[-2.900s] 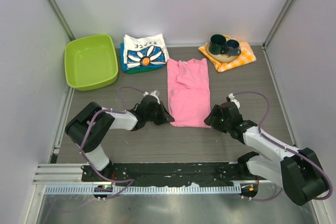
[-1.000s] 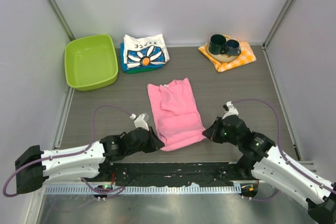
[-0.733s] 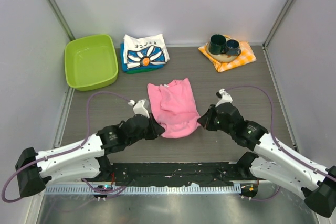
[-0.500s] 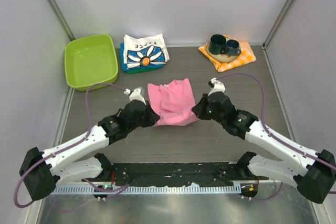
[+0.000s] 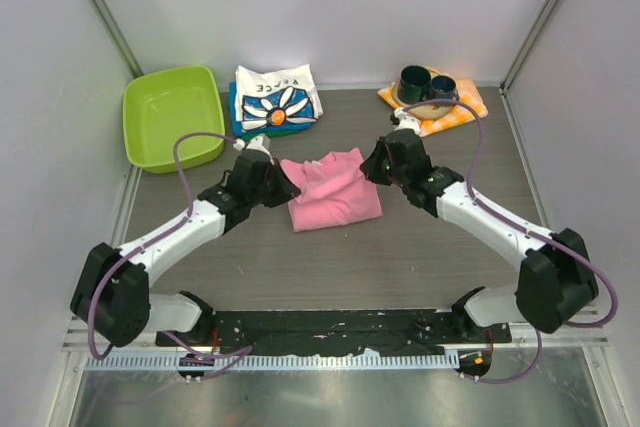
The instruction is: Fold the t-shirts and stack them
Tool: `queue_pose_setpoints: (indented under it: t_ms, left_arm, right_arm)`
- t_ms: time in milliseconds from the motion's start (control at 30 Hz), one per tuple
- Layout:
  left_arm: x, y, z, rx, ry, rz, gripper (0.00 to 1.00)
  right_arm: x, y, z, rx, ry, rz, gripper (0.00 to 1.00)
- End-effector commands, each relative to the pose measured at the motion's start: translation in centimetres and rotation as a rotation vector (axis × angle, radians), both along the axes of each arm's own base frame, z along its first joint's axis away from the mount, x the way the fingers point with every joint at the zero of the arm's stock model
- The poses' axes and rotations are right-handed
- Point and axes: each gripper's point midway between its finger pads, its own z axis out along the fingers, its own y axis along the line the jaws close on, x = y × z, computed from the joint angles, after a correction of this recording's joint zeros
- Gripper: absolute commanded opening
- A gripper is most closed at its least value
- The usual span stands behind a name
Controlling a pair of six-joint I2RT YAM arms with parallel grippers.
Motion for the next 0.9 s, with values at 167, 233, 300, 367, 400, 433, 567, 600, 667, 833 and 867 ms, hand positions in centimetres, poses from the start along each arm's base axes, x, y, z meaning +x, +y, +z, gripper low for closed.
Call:
queue_pose_setpoints:
  t_ms: [167,233,300,367,400,433,567,600,667,833,867]
  left_arm:
    - [6.5,-0.5,3.5,-0.101,-0.085,0.0,0.09]
    - [7.5,-0.4,3.2,-0.107,-0.075,0.006,0.09]
    - [8.2,-0.4,2.7,-0.109,-0.064,0.012,0.09]
    - [8.8,-0.1,2.1,-0.107,-0.053,0.023,0.08]
    - [9.3,0.4,1.5,-0.105,-0.043,0.035,0.08]
    - [9.5,0.6,1.4,-0.11,-0.038,0.044,0.08]
    - [11.2,2.7,0.2,-0.114,-0.024,0.098,0.06]
    - [11.5,3.1,0.0,-0.115,-0.02,0.109,0.06]
    - [12.2,4.1,-0.8,-0.13,-0.005,0.133,0.06]
    - [13.9,5.7,-2.7,-0.133,0.023,0.19,0.3]
    - [14.5,6.1,-2.8,-0.13,0.023,0.205,0.99]
  right_arm:
    - [7.6,1.1,3.6,0.103,-0.104,-0.006,0.01]
    - [8.9,1.8,2.9,0.107,-0.085,0.001,0.01]
    - [10.1,2.0,1.2,0.095,-0.054,-0.007,0.01]
    - [10.8,3.1,1.3,0.123,-0.045,0.022,0.01]
    - [11.6,3.6,0.6,0.123,-0.034,0.023,0.01]
    - [11.9,4.0,0.3,0.131,-0.027,0.029,0.01]
    - [13.6,4.9,-1.9,0.125,0.007,0.03,0.01]
    - [14.2,5.2,-1.7,0.131,-0.002,0.031,0.01]
    - [15.0,5.3,-3.3,0.112,0.018,0.026,0.01]
    - [17.2,6.0,-4.0,0.101,0.007,0.023,0.3]
    - [17.8,5.8,-5.0,0.086,0.012,0.007,0.44]
